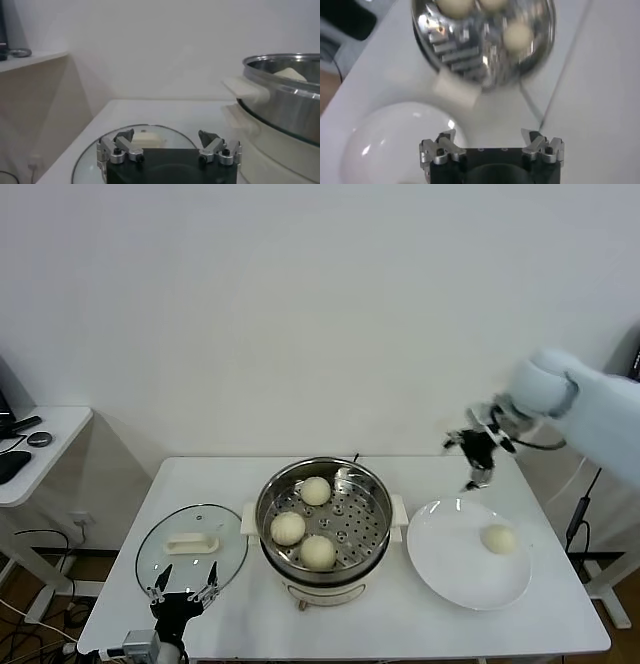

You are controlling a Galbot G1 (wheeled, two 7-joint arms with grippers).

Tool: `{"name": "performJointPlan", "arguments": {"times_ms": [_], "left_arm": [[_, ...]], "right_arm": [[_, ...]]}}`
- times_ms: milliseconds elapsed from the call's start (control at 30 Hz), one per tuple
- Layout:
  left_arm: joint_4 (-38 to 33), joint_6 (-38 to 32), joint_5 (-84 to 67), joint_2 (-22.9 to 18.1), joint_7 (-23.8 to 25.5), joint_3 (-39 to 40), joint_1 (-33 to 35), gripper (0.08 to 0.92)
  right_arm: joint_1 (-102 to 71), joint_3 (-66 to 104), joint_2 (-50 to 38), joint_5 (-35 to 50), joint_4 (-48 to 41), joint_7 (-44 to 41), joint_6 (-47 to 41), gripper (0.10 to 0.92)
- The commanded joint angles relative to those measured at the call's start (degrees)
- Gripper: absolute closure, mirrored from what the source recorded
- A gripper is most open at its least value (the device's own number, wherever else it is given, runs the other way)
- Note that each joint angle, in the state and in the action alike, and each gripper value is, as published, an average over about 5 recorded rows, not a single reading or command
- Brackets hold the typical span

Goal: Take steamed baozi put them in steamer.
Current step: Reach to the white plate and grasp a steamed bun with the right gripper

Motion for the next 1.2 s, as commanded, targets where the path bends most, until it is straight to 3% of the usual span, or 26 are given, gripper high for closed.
{"name": "performJointPlan", "arguments": {"times_ms": [33,800,1200], "left_arm": [[-0.3,0.3,-0.8,-0.1,0.2,-0.2,1.8,0.177],[0.5,0.2,0.4,-0.7,0.4,-0.5,2.1,0.177],[0.6,0.3,0.4,-1.0,0.4,-0.3,1.9,0.177]], "right_arm": [[-27.9,24.2,-4.5,-17.9,-10.5,-1.4,1.8,0.203],[-35.7,32.9,5.6,-31.4,-20.4,-1.9,6.8,0.203],[-36.3,32.9,6.8,-32.0,-19.7,-1.5,5.8,0.203]]}}
